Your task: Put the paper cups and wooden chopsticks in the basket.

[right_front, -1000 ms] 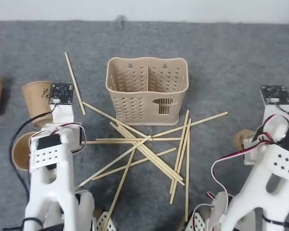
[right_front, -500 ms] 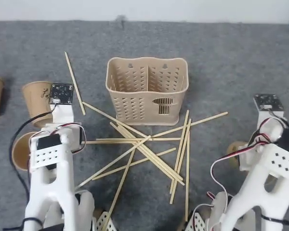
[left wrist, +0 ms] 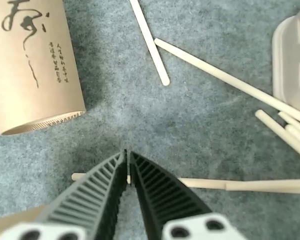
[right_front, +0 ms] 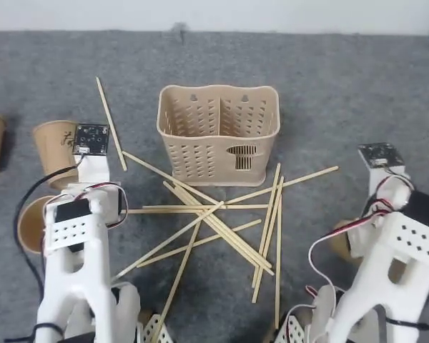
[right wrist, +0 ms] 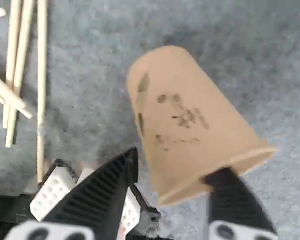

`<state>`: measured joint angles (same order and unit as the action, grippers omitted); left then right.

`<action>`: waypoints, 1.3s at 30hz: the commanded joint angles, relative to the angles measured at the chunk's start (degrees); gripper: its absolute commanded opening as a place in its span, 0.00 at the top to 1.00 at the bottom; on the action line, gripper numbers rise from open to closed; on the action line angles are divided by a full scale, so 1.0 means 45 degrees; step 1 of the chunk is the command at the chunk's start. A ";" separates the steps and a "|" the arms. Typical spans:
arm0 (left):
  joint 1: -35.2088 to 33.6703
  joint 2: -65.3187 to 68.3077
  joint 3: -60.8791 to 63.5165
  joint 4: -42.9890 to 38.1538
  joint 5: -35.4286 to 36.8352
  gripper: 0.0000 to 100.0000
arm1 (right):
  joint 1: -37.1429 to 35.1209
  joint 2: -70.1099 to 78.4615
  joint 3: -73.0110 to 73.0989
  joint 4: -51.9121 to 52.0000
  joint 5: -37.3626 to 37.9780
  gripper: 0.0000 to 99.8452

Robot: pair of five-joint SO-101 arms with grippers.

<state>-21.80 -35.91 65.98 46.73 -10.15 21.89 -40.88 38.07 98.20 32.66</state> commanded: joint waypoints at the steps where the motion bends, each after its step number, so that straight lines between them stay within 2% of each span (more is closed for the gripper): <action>1: -0.0059 -0.0078 0.0068 0.0176 -0.0137 0.99 | -0.0967 -0.0147 -0.1035 -0.0010 -0.1289 0.72; 6: -0.0059 -0.0078 0.0068 0.0137 -0.0137 0.99 | -0.2276 -0.0147 -0.2774 0.0752 -0.3223 0.72; 11: -0.0059 -0.0078 0.0068 0.0137 -0.0137 0.99 | -0.3448 -0.0107 -0.2813 0.0596 -0.4454 0.72; 19: -0.0059 -0.0078 0.0068 0.0117 -0.0137 0.99 | -0.4054 -0.0283 -0.2305 0.0264 -0.5001 0.72; 22: -0.0059 -0.0078 0.0068 0.0117 -0.0137 0.99 | -0.3839 -0.0283 -0.3126 0.1045 -0.4904 0.72; 25: -0.0059 -0.0078 0.0068 0.0117 -0.0137 0.99 | -0.2569 -0.0713 -0.3380 0.1104 -0.3810 0.73; 27: -0.0059 -0.0078 0.0068 0.0117 -0.0137 0.99 | -0.1358 -0.1338 -0.3145 0.1104 -0.2462 0.73; 32: -0.0039 -0.0078 0.0029 0.0098 -0.0137 0.99 | 0.2589 -0.3292 -0.1973 0.1084 0.1778 0.73; 39: -0.0039 -0.0078 0.0029 0.0098 -0.0137 0.99 | 0.7726 -0.4523 -0.0176 0.0928 0.6466 0.73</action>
<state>-21.80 -35.91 65.98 46.73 -10.15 47.56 -59.87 36.57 100.75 53.23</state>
